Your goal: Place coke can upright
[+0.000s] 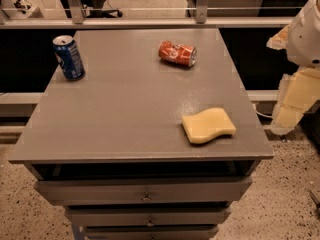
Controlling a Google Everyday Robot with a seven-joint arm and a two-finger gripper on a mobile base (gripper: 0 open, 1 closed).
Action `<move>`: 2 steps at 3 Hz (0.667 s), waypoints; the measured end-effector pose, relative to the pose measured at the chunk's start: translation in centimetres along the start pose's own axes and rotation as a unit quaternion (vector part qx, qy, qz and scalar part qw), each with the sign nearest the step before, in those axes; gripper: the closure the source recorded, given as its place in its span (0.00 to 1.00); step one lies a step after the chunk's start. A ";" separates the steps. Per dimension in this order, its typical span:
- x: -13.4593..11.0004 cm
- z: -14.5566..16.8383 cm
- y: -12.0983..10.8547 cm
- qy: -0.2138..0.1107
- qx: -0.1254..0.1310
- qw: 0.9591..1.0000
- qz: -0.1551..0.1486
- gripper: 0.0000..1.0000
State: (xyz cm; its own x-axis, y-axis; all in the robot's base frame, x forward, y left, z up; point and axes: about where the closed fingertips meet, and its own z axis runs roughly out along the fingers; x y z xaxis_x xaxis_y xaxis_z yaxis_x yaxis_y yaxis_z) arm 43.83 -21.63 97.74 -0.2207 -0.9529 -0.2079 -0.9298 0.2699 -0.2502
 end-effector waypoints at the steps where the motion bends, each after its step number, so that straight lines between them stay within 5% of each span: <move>1: 0.0 0.0 0.0 0.000 0.000 1.000 0.000 0.00; 2: -1.1 0.6 -1.2 -0.011 0.012 1.000 -0.004 0.00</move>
Offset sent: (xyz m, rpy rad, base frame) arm 0.0389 0.0200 -0.0058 0.0321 -0.0535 0.0194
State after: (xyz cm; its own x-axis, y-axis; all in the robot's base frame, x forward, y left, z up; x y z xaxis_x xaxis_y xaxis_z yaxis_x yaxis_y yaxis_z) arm 45.34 -20.80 97.73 -0.2074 -0.9518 -0.2261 -0.9241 0.2665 -0.2741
